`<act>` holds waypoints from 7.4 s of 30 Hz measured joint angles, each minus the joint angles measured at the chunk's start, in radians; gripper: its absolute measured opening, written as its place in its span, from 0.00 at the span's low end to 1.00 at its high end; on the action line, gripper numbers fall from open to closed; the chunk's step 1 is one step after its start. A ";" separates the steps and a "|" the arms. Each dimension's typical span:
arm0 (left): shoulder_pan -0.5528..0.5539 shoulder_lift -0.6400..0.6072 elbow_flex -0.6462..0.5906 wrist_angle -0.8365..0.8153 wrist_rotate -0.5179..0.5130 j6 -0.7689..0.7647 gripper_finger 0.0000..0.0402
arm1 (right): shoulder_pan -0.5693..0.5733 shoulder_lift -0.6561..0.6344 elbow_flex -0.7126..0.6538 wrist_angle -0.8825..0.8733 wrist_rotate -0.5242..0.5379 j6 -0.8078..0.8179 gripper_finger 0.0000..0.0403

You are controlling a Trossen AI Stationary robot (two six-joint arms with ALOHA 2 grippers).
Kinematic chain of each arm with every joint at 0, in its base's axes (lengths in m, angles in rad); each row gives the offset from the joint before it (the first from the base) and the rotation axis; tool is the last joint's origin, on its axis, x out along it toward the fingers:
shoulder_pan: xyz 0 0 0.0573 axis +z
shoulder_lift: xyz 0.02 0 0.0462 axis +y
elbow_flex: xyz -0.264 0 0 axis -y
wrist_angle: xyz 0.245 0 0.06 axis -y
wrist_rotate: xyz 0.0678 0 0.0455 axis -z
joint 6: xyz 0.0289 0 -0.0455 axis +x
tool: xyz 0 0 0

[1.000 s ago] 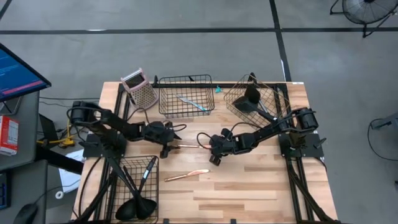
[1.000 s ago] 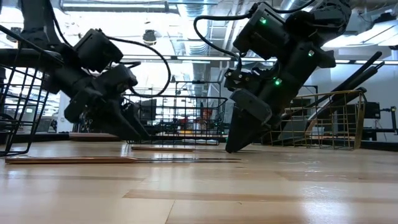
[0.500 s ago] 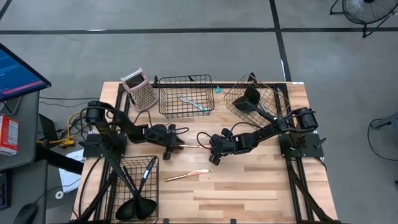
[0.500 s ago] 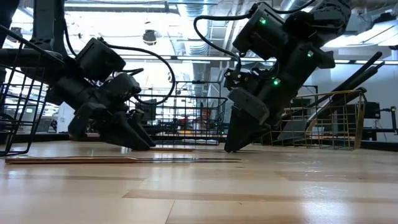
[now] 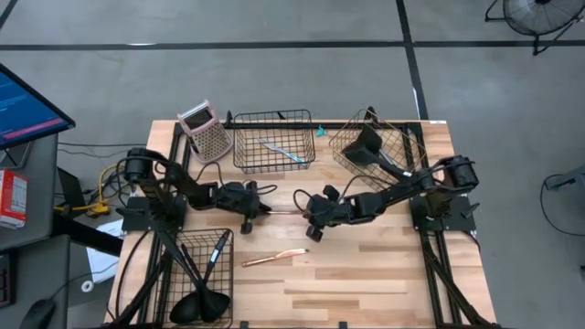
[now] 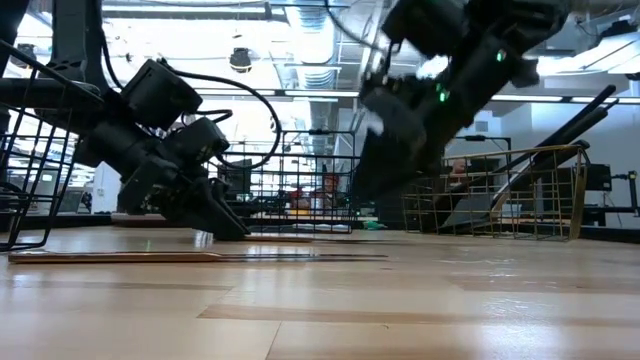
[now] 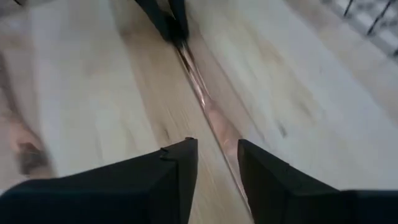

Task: Pick & Place Kitchen Items
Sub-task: Put the brown knife into the top black wire basket

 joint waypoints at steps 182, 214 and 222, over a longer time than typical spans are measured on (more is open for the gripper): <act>0.419 -0.733 0.322 -0.840 -0.149 0.049 0.46 | -0.537 0.236 0.873 -0.681 -0.228 -0.714 0.00; 0.419 -0.956 0.320 -0.821 -0.154 -0.029 0.44 | -0.568 0.318 0.770 -0.637 -0.265 -0.514 0.00; 0.421 -0.956 0.319 -0.820 -0.155 -0.025 0.44 | -0.564 0.317 0.775 -0.643 -0.261 -0.490 0.12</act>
